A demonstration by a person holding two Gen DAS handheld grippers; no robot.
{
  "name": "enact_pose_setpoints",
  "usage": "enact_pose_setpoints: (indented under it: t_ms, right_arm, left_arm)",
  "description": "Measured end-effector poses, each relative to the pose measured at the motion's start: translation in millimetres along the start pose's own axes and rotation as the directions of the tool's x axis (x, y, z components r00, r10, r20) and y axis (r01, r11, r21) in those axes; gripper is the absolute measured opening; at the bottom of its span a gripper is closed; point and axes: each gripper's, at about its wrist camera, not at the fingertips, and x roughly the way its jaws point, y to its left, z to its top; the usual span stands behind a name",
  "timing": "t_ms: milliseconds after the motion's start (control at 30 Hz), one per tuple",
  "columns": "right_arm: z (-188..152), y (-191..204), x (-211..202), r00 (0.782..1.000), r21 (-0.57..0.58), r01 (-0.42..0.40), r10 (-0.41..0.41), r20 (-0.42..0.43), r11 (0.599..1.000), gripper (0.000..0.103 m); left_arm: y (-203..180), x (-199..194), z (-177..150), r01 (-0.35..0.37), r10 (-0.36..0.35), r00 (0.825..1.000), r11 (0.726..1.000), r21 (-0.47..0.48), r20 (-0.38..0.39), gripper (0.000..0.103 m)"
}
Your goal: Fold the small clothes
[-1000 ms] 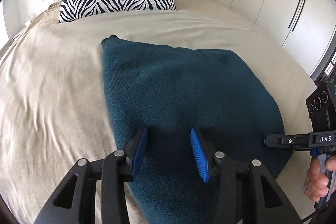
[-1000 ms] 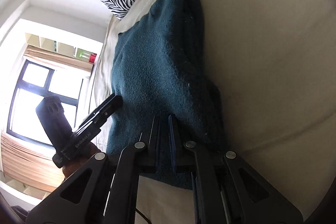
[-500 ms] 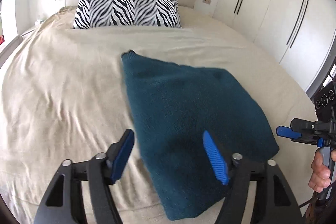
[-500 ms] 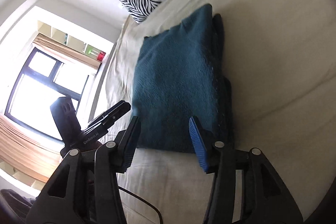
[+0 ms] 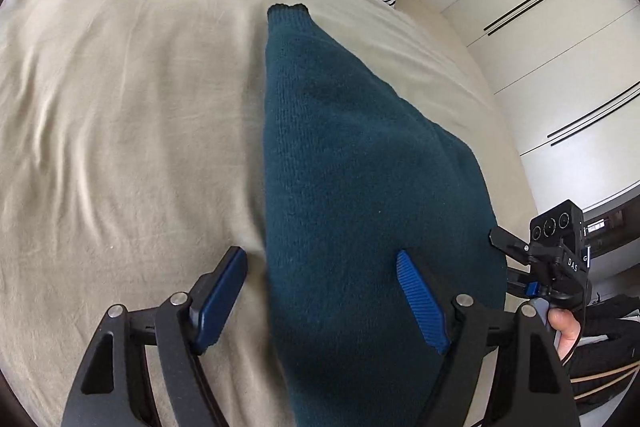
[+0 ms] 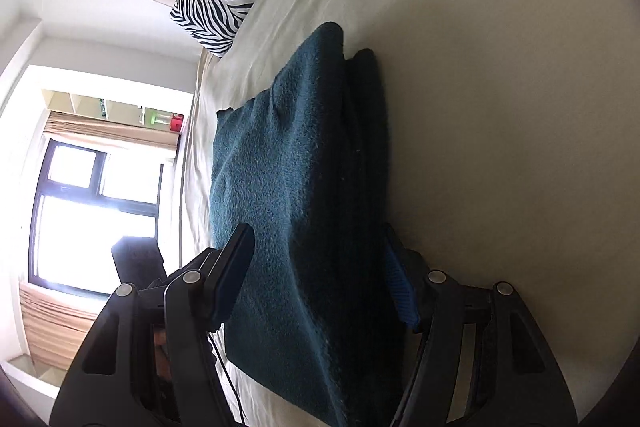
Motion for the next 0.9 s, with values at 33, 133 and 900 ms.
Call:
enact_pose_setpoints:
  t_ms: [33, 133, 900]
  right_arm:
    - [2, 4, 6, 1.0, -0.013, 0.018, -0.018, -0.01, 1.0, 0.061]
    - [5, 16, 26, 0.991, -0.062, 0.123, -0.126, -0.045, 0.99, 0.039]
    - [-179, 220, 42, 0.924, -0.522, 0.375, -0.357, 0.139, 0.766, 0.02]
  left_arm:
    - [-1, 4, 2, 0.008, -0.008, 1.0, 1.0, -0.013, -0.013, 0.069]
    - [-8, 10, 3, -0.03, 0.03, 0.999, 0.999, -0.02, -0.025, 0.061]
    - [27, -196, -126, -0.305, 0.27, 0.946, 0.929, 0.209, 0.18, 0.038]
